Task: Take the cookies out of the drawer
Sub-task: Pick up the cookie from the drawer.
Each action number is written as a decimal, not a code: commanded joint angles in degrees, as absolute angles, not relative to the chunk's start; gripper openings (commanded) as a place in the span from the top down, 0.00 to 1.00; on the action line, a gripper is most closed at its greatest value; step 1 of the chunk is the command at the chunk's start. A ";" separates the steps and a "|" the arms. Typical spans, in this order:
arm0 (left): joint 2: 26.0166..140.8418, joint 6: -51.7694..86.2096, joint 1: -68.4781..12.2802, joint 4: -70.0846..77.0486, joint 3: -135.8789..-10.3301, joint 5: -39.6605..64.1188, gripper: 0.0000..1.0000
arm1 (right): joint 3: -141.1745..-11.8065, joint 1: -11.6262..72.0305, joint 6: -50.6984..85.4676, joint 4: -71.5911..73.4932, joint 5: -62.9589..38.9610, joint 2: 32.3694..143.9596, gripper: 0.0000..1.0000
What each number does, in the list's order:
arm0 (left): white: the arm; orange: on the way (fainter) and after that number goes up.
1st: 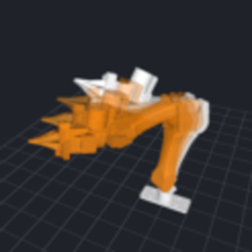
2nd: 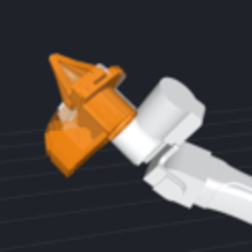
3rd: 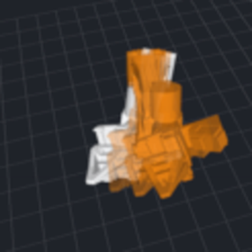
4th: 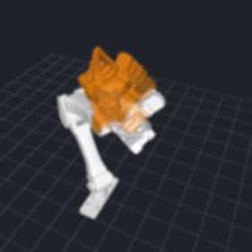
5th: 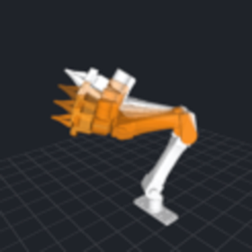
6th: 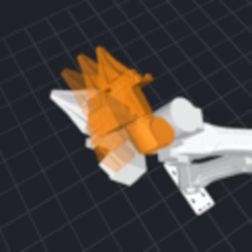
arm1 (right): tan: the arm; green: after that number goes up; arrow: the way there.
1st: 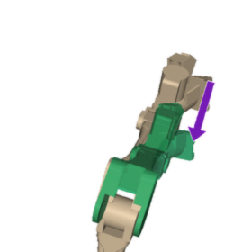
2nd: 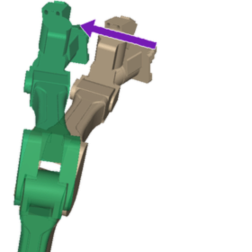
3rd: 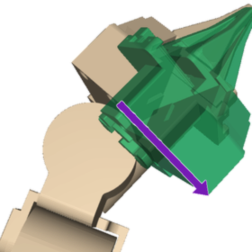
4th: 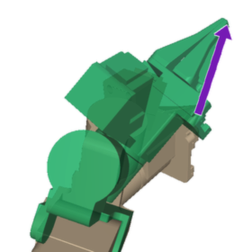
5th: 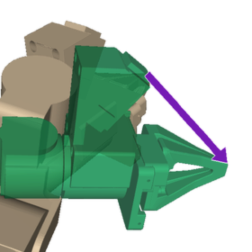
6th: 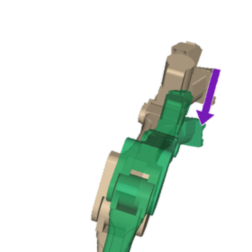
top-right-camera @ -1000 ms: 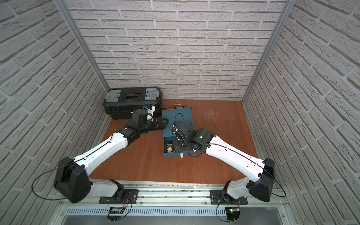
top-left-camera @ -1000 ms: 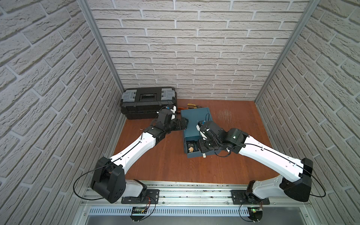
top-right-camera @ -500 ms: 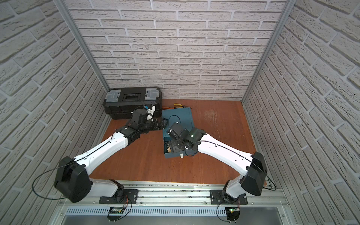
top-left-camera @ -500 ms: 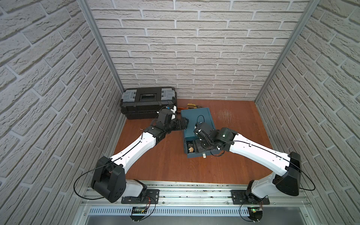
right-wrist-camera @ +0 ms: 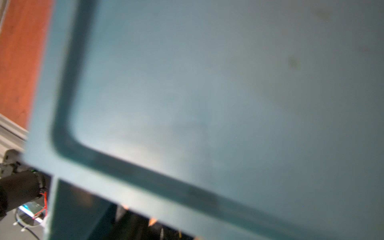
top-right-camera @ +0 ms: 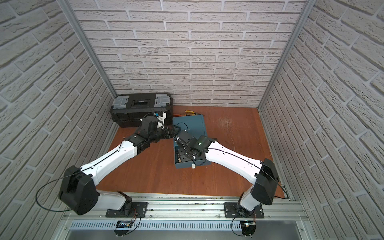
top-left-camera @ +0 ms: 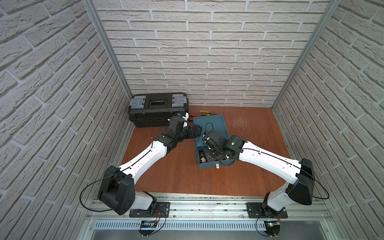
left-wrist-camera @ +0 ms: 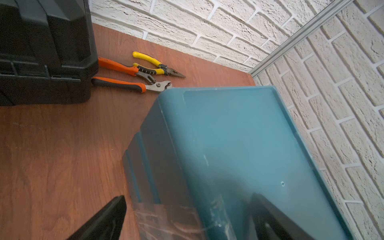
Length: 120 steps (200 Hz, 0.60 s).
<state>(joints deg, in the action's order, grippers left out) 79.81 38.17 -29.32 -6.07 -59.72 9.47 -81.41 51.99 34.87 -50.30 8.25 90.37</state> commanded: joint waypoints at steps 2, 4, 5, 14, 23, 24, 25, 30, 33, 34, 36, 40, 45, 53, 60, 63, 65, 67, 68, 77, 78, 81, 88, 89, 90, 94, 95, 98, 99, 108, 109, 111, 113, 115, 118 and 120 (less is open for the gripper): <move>79.80 37.62 -29.63 -5.25 -60.12 9.23 0.01 | -79.15 52.11 34.45 -51.30 10.11 89.66 0.67; 79.76 37.62 -29.62 -5.24 -60.12 9.23 0.02 | -79.11 52.12 34.39 -51.21 10.06 89.37 0.68; 79.74 37.62 -29.66 -5.26 -60.12 9.23 0.01 | -79.06 52.12 34.38 -51.18 10.04 89.24 0.68; 79.80 37.75 -29.63 -5.19 -60.14 9.12 0.01 | -78.82 52.12 34.28 -50.77 9.59 87.95 0.71; 79.82 37.79 -29.64 -5.18 -60.20 9.13 0.02 | -78.75 52.12 34.19 -50.63 8.94 86.67 0.74; 79.81 37.79 -29.63 -5.18 -60.25 9.13 0.02 | -78.80 52.12 34.10 -50.67 8.86 86.54 0.75; 79.90 37.79 -29.62 -5.23 -60.27 9.14 0.02 | -78.82 52.12 34.10 -50.65 8.78 86.38 0.75; 79.92 37.83 -29.76 -5.23 -60.29 9.18 0.02 | -78.83 52.18 33.96 -50.73 8.36 85.70 0.77; 79.94 37.87 -29.72 -5.27 -60.37 9.22 0.02 | -78.85 52.09 33.95 -50.76 8.11 85.29 0.79; 79.92 37.88 -29.72 -5.27 -60.38 9.23 0.01 | -78.84 52.11 33.94 -50.78 8.05 85.14 0.80; 80.03 37.88 -29.71 -5.27 -60.38 9.23 0.02 | -78.91 52.16 33.82 -50.84 7.92 84.87 0.80; 80.05 37.88 -29.71 -5.26 -60.46 9.23 0.02 | -78.98 52.18 33.69 -51.02 7.64 84.42 0.82; 80.07 37.91 -29.75 -5.34 -60.51 9.18 0.01 | -79.01 52.15 33.50 -51.29 7.37 83.72 0.84; 80.06 37.88 -29.72 -5.39 -60.66 9.11 0.01 | -79.02 52.21 32.95 -51.73 7.00 82.76 0.84; 80.07 37.88 -29.71 -5.54 -60.77 9.00 0.01 | -79.10 52.19 32.58 -52.23 6.56 82.07 0.84; 80.06 37.88 -29.74 -5.61 -60.81 8.89 0.01 | -79.19 52.16 32.36 -52.39 6.52 81.93 0.84; 80.07 37.88 -29.72 -5.64 -60.86 8.95 0.01 | -79.26 52.18 32.06 -52.63 6.24 81.59 0.84; 79.96 37.88 -29.71 -5.74 -60.90 8.89 0.01 | -79.34 52.18 31.90 -52.82 6.17 81.46 0.83; 79.93 37.84 -29.71 -5.77 -60.90 8.89 0.01 | -79.40 52.19 31.77 -52.91 6.16 81.38 0.83; 79.98 37.79 -29.75 -6.02 -61.07 8.71 0.01 | -79.90 52.15 30.78 -53.75 5.80 80.75 0.83; 79.98 37.79 -29.73 -6.04 -61.08 8.66 0.01 | -79.94 52.18 30.68 -53.86 5.80 80.68 0.83; 79.91 37.79 -29.75 -6.13 -61.16 8.63 0.02 | -80.08 52.20 30.46 -54.05 5.84 80.59 0.83; 79.88 37.76 -29.73 -6.32 -61.34 8.61 0.01 | -80.48 52.12 29.75 -54.80 6.10 80.19 0.83; 79.89 37.73 -29.72 -6.37 -61.34 8.53 0.02 | -80.58 52.16 29.68 -54.91 6.13 80.08 0.83; 79.85 37.76 -29.71 -6.39 -61.34 8.53 0.02 | -80.59 52.18 29.56 -54.96 6.14 80.03 0.83; 79.83 37.76 -29.76 -6.44 -61.43 8.50 0.02 | -80.88 52.18 29.17 -55.21 6.15 79.85 0.83; 79.82 37.78 -29.73 -6.43 -61.43 8.47 0.01 | -80.91 52.19 29.08 -55.25 6.15 79.78 0.83; 79.81 37.78 -29.71 -6.47 -61.48 8.41 0.02 | -81.01 52.15 28.76 -55.40 6.15 79.62 0.83; 79.76 37.74 -29.75 -6.53 -61.50 8.38 0.01 | -81.02 52.18 28.66 -55.43 6.15 79.53 0.83; 79.73 37.73 -29.71 -6.58 -61.60 8.35 0.02 | -81.32 52.20 27.86 -55.53 6.15 79.14 0.83; 79.72 37.76 -29.71 -6.59 -61.61 8.26 0.02 | -81.40 52.16 27.77 -55.54 6.15 79.12 0.83; 79.67 37.72 -29.80 -6.59 -61.61 8.24 0.02 | -81.46 52.20 27.53 -55.54 6.09 79.02 0.83; 79.71 37.71 -29.80 -6.59 -61.68 8.26 0.02 | -81.53 52.13 27.27 -55.55 6.07 78.82 0.83; 79.67 37.71 -29.82 -6.59 -61.69 8.24 0.01 | -81.54 52.17 27.21 -55.55 6.07 78.78 0.83; 79.69 37.75 -29.82 -6.59 -61.78 8.24 0.02 | -81.71 52.16 26.95 -55.58 6.06 78.67 0.83; 79.71 37.72 -29.82 -6.66 -61.78 8.21 0.02 | -81.80 52.17 26.84 -55.56 6.02 78.58 0.83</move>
<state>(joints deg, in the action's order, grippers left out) 79.81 38.17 -29.39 -6.55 -59.94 9.08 -79.83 51.96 30.44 -53.56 6.68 80.73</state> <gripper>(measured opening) 0.985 0.309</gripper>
